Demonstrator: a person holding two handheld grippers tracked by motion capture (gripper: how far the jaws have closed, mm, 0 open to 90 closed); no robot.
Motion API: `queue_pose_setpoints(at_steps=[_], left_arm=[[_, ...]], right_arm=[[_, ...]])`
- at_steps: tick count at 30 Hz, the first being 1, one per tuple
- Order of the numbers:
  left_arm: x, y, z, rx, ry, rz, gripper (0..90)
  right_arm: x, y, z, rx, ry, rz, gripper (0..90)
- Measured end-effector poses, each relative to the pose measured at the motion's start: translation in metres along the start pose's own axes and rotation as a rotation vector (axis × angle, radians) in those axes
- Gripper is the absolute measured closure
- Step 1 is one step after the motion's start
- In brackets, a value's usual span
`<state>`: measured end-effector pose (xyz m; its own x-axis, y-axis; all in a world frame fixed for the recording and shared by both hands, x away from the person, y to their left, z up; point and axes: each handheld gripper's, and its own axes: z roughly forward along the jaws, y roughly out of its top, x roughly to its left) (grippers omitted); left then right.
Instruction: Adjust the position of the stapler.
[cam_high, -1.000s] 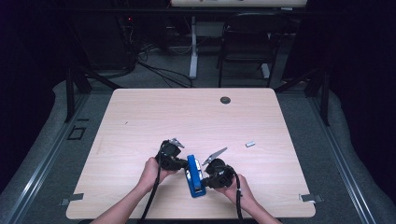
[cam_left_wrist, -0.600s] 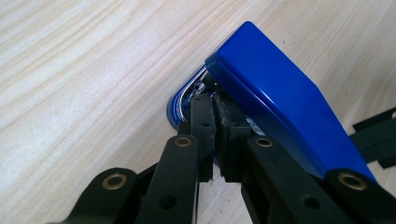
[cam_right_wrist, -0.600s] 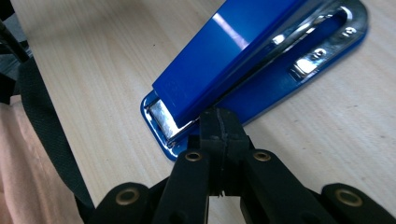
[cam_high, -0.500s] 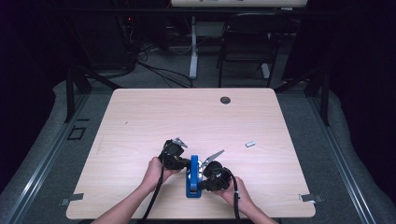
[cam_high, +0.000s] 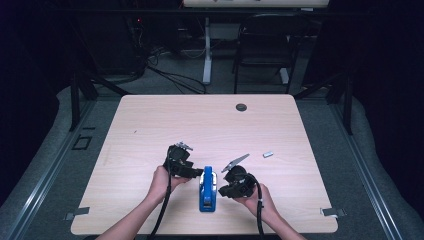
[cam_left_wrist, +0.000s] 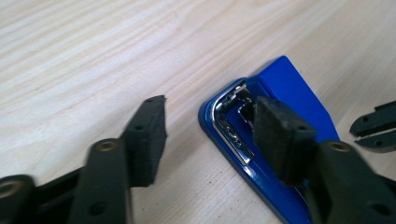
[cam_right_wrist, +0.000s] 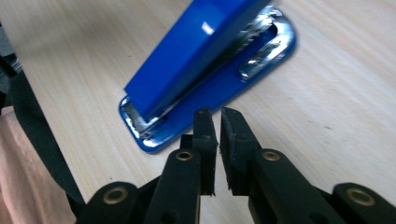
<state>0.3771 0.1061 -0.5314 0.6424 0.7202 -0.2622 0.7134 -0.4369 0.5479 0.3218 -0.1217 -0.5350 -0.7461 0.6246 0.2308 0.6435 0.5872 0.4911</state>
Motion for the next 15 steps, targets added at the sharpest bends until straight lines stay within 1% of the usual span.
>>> queue_pose_setpoints(at_steps=[2, 4, 5, 7, 8, 9, 10, 11, 12, 14, 15], left_arm=[[-0.002, 0.000, -0.002, -0.005, 0.008, -0.014, 33.9], [-0.006, 0.000, -0.004, -0.015, 0.015, -0.019, 28.1], [-0.008, 0.000, -0.005, -0.019, 0.014, -0.018, 25.7], [-0.011, 0.001, -0.007, -0.030, 0.016, -0.015, 22.5], [-0.014, 0.001, -0.007, -0.037, 0.017, -0.018, 19.6], [-0.016, 0.001, -0.007, -0.042, 0.018, -0.016, 18.0], [-0.020, 0.002, -0.007, -0.046, 0.023, -0.014, 16.9], [-0.022, 0.002, -0.006, -0.045, 0.020, -0.008, 15.9], [-0.026, 0.002, -0.004, -0.045, 0.026, -0.005, 15.7], [-0.032, 0.001, 0.001, -0.024, 0.021, 0.010, 15.5], [-0.035, 0.001, 0.004, -0.014, 0.029, 0.025, 15.6]], right_arm=[[-0.005, -0.001, -0.005, -0.011, -0.009, 0.026, 80.4], [-0.010, -0.001, -0.011, -0.008, -0.024, 0.034, 76.2], [-0.012, -0.002, -0.014, -0.013, -0.025, 0.047, 73.9], [-0.016, -0.003, -0.020, -0.011, -0.044, 0.055, 67.5], [-0.019, -0.004, -0.024, -0.014, -0.045, 0.060, 64.4], [-0.021, -0.005, -0.027, -0.028, -0.055, 0.075, 60.5], [-0.023, -0.005, -0.031, -0.025, -0.068, 0.072, 55.0], [-0.026, -0.006, -0.034, -0.028, -0.071, 0.087, 50.0], [-0.028, -0.008, -0.037, -0.032, -0.069, 0.107, 47.2], [-0.034, -0.011, -0.042, -0.034, -0.087, 0.124, 40.7], [-0.036, -0.012, -0.044, -0.034, -0.091, 0.141, 38.6]])
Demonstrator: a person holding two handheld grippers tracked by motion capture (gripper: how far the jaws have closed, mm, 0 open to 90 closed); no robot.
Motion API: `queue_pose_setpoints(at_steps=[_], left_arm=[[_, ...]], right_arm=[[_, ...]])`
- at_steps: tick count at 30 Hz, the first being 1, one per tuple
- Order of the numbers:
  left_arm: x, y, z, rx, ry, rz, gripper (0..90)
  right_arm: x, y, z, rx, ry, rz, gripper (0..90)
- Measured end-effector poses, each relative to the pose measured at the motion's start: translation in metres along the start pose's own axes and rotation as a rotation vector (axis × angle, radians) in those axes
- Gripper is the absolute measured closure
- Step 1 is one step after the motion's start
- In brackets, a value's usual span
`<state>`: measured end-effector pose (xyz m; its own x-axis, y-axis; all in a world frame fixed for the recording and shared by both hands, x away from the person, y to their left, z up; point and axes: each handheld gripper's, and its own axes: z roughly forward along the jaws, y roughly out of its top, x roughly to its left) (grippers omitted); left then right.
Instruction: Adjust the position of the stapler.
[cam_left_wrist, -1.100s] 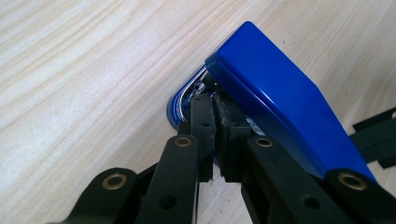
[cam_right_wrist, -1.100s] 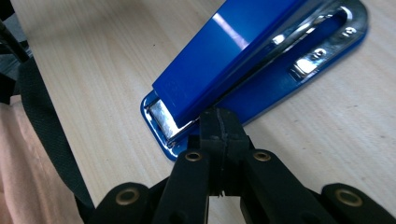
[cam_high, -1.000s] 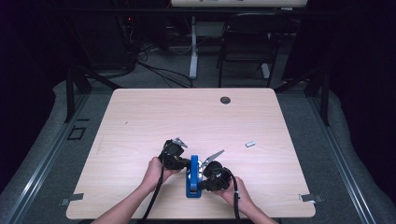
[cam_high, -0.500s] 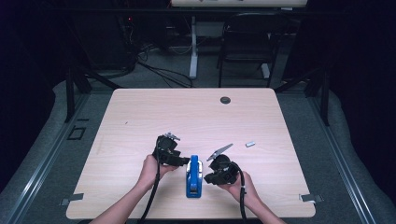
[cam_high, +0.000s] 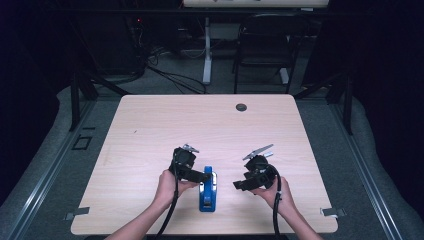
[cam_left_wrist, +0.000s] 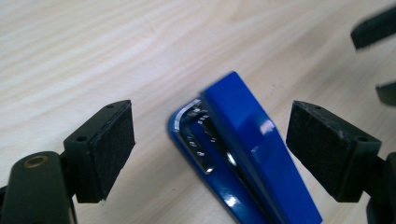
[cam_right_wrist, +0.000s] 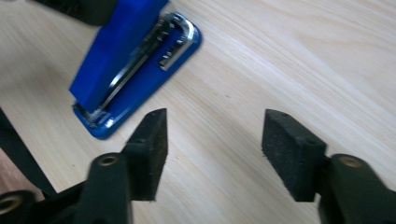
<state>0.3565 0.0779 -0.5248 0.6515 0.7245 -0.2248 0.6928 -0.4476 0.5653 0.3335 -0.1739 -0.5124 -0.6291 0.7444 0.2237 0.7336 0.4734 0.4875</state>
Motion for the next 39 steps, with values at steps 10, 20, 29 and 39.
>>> queue_pose_setpoints(at_steps=[10, 20, 29, 39], left_arm=[[-0.019, -0.006, 0.022, 0.073, 0.028, 0.079, 30.2], [-0.020, -0.006, 0.022, 0.074, 0.015, 0.109, 35.6], [-0.017, -0.004, 0.021, 0.074, 0.006, 0.140, 39.0], [-0.016, -0.004, 0.021, 0.081, -0.001, 0.155, 40.4]], right_arm=[[-0.018, -0.004, -0.012, -0.015, -0.032, 0.043, 36.7], [-0.026, -0.007, -0.022, -0.031, -0.043, 0.052, 38.7], [-0.037, -0.012, -0.035, -0.054, -0.057, 0.076, 39.7], [-0.045, -0.018, -0.038, -0.057, -0.069, 0.090, 39.6]])
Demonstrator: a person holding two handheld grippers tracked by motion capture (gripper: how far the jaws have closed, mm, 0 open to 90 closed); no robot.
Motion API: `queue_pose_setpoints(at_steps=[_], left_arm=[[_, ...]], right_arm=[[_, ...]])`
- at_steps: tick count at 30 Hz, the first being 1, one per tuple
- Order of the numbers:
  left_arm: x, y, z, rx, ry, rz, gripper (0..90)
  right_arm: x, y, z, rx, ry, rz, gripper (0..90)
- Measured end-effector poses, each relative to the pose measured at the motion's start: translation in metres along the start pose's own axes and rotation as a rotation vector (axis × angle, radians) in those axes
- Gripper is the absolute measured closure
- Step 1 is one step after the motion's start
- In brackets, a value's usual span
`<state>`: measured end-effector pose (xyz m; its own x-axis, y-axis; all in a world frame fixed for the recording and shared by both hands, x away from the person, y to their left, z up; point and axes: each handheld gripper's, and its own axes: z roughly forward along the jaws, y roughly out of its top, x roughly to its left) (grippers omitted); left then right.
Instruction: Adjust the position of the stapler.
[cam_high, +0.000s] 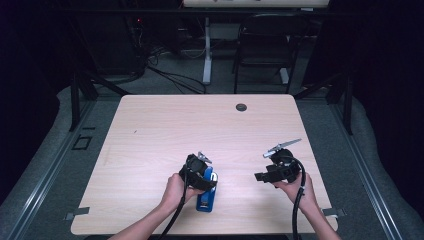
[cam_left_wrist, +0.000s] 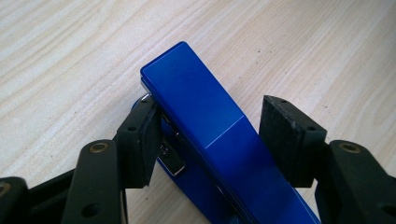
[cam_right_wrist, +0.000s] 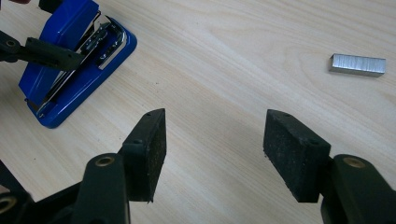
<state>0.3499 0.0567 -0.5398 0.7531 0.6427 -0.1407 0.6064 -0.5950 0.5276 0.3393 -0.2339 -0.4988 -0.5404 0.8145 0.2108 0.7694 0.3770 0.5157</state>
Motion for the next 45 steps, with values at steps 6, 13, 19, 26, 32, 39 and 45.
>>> queue_pose_setpoints(at_steps=[6, 13, 19, 26, 32, 39, 45], left_arm=[[-0.001, 0.001, 0.001, 0.001, -0.001, 0.010, 41.4], [-0.002, 0.004, 0.002, 0.006, 0.004, 0.028, 44.0], [-0.001, 0.005, 0.002, 0.008, -0.007, 0.035, 45.4], [-0.004, 0.005, 0.003, 0.014, -0.034, 0.054, 50.3], [-0.005, 0.006, 0.004, 0.016, -0.038, 0.061, 50.5], [-0.006, 0.012, 0.008, 0.022, -0.107, 0.113, 52.5], [-0.006, 0.015, 0.011, 0.033, -0.141, 0.159, 53.9]], right_arm=[[0.003, -0.003, 0.001, 0.010, -0.006, -0.037, 40.2], [-0.002, -0.005, 0.001, 0.008, -0.020, -0.022, 40.4], [-0.002, -0.004, -0.001, 0.006, -0.025, -0.025, 40.9], [-0.004, -0.003, -0.003, -0.015, -0.025, -0.021, 41.2], [-0.004, -0.002, -0.003, -0.006, -0.023, -0.022, 41.5], [-0.004, -0.001, -0.001, -0.001, -0.019, -0.024, 41.8], [-0.005, -0.001, -0.002, -0.003, -0.023, -0.024, 41.9]])
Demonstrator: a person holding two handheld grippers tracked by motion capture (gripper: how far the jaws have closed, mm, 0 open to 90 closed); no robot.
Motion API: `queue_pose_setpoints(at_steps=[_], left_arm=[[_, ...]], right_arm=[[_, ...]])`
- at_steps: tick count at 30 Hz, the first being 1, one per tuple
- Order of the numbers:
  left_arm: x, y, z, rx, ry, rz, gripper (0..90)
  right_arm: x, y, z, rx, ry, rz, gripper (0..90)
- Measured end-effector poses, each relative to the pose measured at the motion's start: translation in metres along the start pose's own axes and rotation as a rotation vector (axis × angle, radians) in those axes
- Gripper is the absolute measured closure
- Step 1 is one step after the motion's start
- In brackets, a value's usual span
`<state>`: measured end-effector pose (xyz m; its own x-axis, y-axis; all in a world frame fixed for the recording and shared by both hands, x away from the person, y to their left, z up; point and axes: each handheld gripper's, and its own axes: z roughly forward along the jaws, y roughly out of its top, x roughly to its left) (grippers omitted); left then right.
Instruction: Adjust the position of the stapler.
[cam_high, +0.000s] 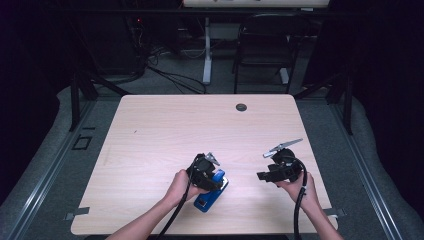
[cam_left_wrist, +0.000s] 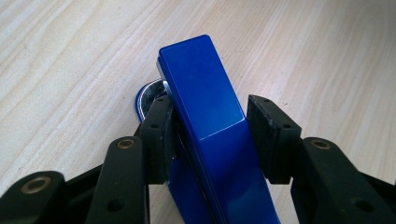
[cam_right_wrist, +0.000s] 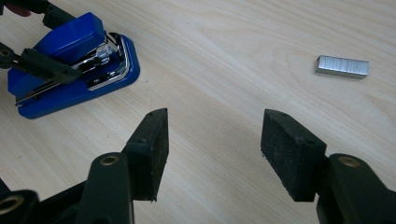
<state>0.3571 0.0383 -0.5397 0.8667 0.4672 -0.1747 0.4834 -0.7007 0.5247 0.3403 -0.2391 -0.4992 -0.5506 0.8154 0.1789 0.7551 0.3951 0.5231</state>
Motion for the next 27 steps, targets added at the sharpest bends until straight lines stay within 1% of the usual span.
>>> queue_pose_setpoints(at_steps=[1, 4, 6, 7, 8, 9, 10, 11, 13, 14, 16, 17, 18, 22, 24, 25, 26, 27], left_arm=[[0.000, 0.000, 0.001, -0.010, -0.015, -0.001, 54.2], [0.000, -0.001, 0.000, -0.010, -0.009, -0.003, 54.2], [-0.002, -0.002, -0.001, -0.008, -0.003, -0.020, 53.8], [-0.003, -0.002, 0.000, 0.001, 0.011, -0.038, 51.8], [-0.004, -0.003, 0.001, 0.012, 0.026, -0.051, 48.4], [-0.004, -0.005, 0.002, 0.018, 0.034, -0.058, 45.8], [-0.006, -0.005, 0.002, 0.018, 0.062, -0.055, 46.0], [-0.007, -0.005, 0.002, 0.021, 0.058, -0.054, 46.3], [-0.010, -0.005, 0.003, 0.021, 0.061, -0.053, 50.5], [-0.012, -0.005, 0.003, 0.019, 0.069, -0.048, 52.5], [-0.015, -0.004, 0.001, 0.022, 0.089, -0.017, 54.7], [-0.015, -0.003, 0.001, 0.025, 0.095, -0.002, 56.0], [-0.015, -0.003, 0.001, 0.027, 0.093, 0.004, 56.2], [-0.012, -0.003, 0.000, 0.027, 0.077, 0.030, 56.2], [-0.010, -0.003, 0.000, 0.024, 0.062, 0.063, 58.3], [-0.010, -0.003, 0.000, 0.026, 0.060, 0.066, 58.6], [-0.010, -0.002, 0.000, 0.030, 0.059, 0.085, 58.5], [-0.010, -0.002, 0.001, 0.019, 0.039, 0.108, 58.7]], right_arm=[[0.000, 0.000, 0.000, 0.000, 0.002, -0.002, 41.8], [0.001, 0.000, 0.000, -0.002, 0.006, -0.014, 41.6], [0.000, 0.000, 0.000, -0.002, 0.010, -0.013, 41.3], [0.001, 0.000, 0.000, 0.004, 0.010, -0.010, 41.3], [0.001, -0.001, 0.000, -0.002, 0.006, -0.007, 41.4], [0.001, -0.001, -0.001, 0.003, 0.008, -0.015, 41.4], [0.001, -0.001, -0.001, 0.001, 0.011, -0.013, 41.5], [0.001, -0.001, -0.001, 0.002, 0.012, -0.014, 41.7], [0.002, -0.002, -0.001, -0.001, 0.009, -0.013, 41.8], [0.002, -0.001, -0.001, 0.000, 0.007, -0.014, 42.0], [0.002, -0.001, -0.001, 0.002, 0.009, -0.019, 42.5], [0.002, -0.001, -0.001, 0.006, 0.009, -0.023, 42.6], [0.002, -0.001, -0.001, 0.003, 0.008, -0.021, 42.9], [0.002, -0.001, -0.001, -0.002, 0.010, -0.026, 43.4], [0.002, -0.001, -0.001, -0.004, 0.009, -0.026, 43.9], [0.002, 0.000, -0.001, -0.004, 0.010, -0.026, 43.9], [0.002, 0.000, -0.001, -0.004, 0.012, -0.025, 43.9], [0.002, 0.000, -0.001, -0.003, 0.012, -0.025, 44.0]])
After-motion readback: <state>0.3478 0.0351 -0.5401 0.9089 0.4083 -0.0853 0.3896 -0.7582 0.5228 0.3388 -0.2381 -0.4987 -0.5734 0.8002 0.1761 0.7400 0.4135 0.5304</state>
